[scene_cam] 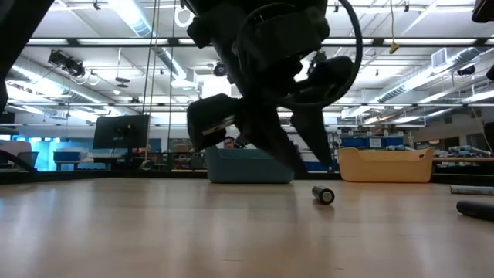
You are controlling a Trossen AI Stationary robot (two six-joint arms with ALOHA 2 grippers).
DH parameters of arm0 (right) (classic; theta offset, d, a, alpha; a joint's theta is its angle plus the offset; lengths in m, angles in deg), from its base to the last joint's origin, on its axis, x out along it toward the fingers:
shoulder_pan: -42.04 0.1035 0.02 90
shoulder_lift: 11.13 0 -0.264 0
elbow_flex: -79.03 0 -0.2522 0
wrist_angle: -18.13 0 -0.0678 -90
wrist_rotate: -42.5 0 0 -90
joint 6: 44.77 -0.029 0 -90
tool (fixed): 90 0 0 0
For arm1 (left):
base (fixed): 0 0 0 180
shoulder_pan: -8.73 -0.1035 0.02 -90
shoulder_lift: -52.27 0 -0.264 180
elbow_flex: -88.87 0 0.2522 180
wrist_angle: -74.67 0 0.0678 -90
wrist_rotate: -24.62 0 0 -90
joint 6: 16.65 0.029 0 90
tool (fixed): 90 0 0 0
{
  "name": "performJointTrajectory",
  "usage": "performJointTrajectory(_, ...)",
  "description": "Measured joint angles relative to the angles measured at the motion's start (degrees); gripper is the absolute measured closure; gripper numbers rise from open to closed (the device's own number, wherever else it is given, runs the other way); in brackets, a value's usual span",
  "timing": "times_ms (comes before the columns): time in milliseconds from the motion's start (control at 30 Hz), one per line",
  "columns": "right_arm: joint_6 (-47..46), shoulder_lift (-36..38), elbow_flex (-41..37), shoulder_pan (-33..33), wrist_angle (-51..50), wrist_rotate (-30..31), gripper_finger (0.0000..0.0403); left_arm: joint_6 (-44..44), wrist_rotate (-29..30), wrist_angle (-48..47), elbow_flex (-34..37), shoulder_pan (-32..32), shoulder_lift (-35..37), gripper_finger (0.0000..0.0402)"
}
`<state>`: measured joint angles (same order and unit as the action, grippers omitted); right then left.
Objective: Sort batteries
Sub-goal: Put the large black battery into the blue bin
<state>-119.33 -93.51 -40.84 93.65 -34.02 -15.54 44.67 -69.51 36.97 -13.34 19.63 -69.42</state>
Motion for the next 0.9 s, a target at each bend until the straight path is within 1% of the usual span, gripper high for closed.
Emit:
performJointTrajectory(167, 0.2, 0.0, 0.0, 0.0, 0.0, 0.0, 0.0394, 1.0, 0.4, 1.5, 0.0, 0.0, -0.9, 0.0262)
performJointTrajectory(367, 0.2, 0.0, 0.0, 0.0, 0.2, 0.0, 0.0394, 3.0, 1.2, 3.8, -0.8, 0.0, -3.5, 0.0261)
performJointTrajectory(700, 0.0, 0.0, 0.0, 0.0, 0.5, 0.0, 0.0394, 2.9, 1.3, -1.5, -7.5, 0.1, -8.0, 0.0262)
performJointTrajectory(900, 0.1, 0.0, 0.0, 0.0, 1.4, -0.1, 0.0394, -0.7, 1.2, -3.0, -8.1, 0.0, -8.9, 0.0274)
